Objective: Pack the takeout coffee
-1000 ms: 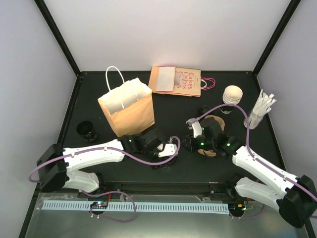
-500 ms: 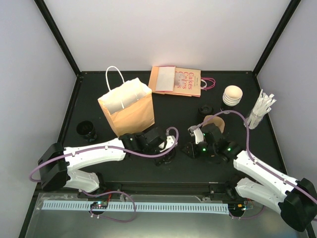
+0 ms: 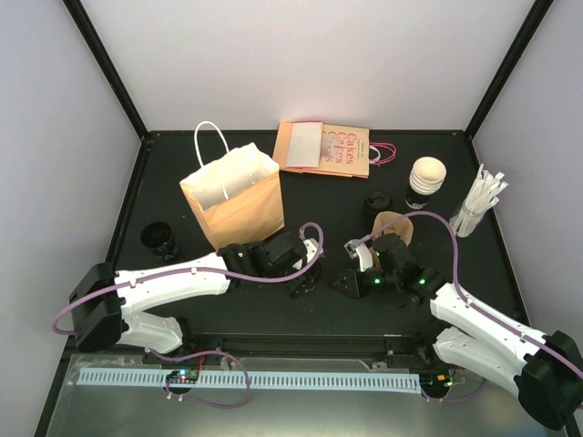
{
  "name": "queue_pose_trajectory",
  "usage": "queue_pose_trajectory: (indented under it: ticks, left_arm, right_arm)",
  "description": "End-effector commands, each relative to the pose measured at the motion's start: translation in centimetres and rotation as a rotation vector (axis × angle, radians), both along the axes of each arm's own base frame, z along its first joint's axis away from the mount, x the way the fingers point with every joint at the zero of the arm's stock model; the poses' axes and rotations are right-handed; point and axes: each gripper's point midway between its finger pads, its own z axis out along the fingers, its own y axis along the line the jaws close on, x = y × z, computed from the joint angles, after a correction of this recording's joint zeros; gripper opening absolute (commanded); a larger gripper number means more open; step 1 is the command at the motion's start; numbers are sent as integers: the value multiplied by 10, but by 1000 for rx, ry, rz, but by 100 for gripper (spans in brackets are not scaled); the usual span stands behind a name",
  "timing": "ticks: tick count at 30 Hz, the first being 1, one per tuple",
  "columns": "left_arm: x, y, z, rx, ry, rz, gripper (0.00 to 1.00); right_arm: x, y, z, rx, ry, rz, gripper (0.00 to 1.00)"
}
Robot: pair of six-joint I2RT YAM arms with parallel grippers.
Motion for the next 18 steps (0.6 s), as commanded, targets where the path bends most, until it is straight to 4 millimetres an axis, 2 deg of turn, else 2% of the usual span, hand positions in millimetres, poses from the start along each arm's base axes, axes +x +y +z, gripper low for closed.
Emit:
queue_pose_trajectory:
  ticks: [1, 10, 18]
  left_arm:
    - [7, -6, 22, -50, -32, 39, 57]
    - [7, -3, 16, -36, -40, 46, 58]
    - [6, -4, 14, -35, -39, 38, 59]
  right_arm:
    - [-2, 6, 2, 54, 20, 9, 22]
    - [-3, 11, -10, 87, 77, -1, 22]
    - [-3, 15, -11, 113, 95, 0, 22]
